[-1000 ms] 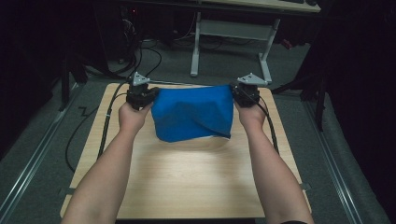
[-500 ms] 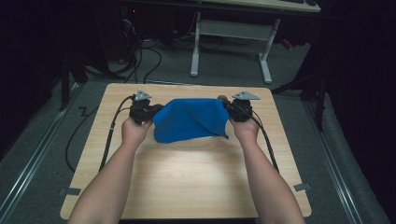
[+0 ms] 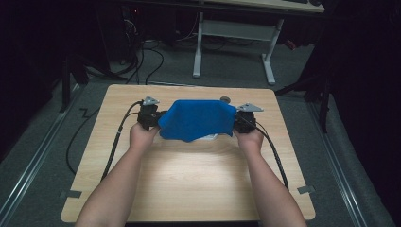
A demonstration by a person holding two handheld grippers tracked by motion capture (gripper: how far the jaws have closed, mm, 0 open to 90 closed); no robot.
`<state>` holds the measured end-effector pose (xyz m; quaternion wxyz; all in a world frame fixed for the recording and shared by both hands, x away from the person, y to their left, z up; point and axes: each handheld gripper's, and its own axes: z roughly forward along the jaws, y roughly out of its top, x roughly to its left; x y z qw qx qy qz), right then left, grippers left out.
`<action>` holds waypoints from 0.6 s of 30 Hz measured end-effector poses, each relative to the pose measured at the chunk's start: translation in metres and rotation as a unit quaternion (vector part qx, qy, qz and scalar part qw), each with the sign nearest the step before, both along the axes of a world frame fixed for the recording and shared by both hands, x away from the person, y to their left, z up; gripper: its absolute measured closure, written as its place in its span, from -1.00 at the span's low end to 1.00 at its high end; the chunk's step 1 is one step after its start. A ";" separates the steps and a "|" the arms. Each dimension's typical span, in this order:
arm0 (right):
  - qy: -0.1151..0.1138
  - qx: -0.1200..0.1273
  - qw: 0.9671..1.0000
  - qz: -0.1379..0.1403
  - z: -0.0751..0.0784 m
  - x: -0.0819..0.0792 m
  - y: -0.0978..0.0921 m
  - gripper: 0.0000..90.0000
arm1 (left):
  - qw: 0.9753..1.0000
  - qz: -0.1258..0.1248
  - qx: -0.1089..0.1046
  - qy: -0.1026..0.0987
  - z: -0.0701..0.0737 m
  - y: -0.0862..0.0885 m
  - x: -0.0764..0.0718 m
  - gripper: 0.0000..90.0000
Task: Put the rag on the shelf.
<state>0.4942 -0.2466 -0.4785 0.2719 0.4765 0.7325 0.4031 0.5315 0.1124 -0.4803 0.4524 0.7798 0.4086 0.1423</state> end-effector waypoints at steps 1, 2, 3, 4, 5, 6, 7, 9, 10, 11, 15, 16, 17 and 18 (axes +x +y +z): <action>0.001 0.001 1.000 -0.001 0.000 -0.001 0.000 0.97 | 1.000 -0.001 0.001 0.003 -0.002 -0.001 0.000 0.87; 0.000 0.003 1.000 -0.001 -0.001 -0.002 -0.001 0.97 | 1.000 -0.003 0.002 0.006 -0.004 -0.002 0.000 0.87; 0.000 0.003 1.000 -0.001 -0.001 -0.002 -0.001 0.97 | 1.000 -0.003 0.002 0.006 -0.004 -0.002 0.000 0.87; 0.000 0.008 1.000 -0.003 -0.003 -0.004 -0.003 0.97 | 1.000 -0.003 0.001 0.009 -0.006 -0.004 0.000 0.86; 0.000 0.008 1.000 -0.003 -0.003 -0.004 -0.003 0.97 | 1.000 -0.003 0.001 0.009 -0.006 -0.004 0.000 0.86; 0.004 0.010 1.000 -0.003 -0.005 -0.006 -0.004 0.97 | 1.000 -0.004 0.001 0.014 -0.008 -0.006 0.001 0.85; 0.004 0.010 1.000 -0.003 -0.005 -0.006 -0.004 0.97 | 1.000 -0.004 0.001 0.014 -0.008 -0.006 0.001 0.85; 0.005 0.008 1.000 -0.001 -0.006 -0.007 -0.004 0.97 | 1.000 -0.006 0.007 0.019 -0.010 -0.007 0.001 0.84; 0.006 0.008 1.000 -0.002 -0.007 -0.008 -0.003 0.97 | 1.000 -0.007 0.010 0.022 -0.013 -0.008 0.001 0.84; 0.006 0.008 1.000 -0.002 -0.007 -0.008 -0.003 0.97 | 1.000 -0.007 0.010 0.022 -0.013 -0.008 0.001 0.84; 0.004 0.003 1.000 0.000 -0.007 -0.009 -0.002 0.97 | 1.000 -0.003 0.002 0.024 -0.017 -0.007 -0.002 0.84; 0.005 0.001 1.000 -0.001 -0.007 -0.010 -0.002 0.97 | 1.000 -0.002 0.004 0.023 -0.020 -0.007 -0.003 0.85; 0.005 0.001 1.000 -0.001 -0.007 -0.010 -0.002 0.97 | 1.000 -0.002 0.004 0.023 -0.020 -0.007 -0.003 0.87; 0.005 0.000 1.000 -0.001 -0.008 -0.010 -0.002 0.97 | 1.000 -0.002 0.005 0.022 -0.022 -0.006 -0.004 0.87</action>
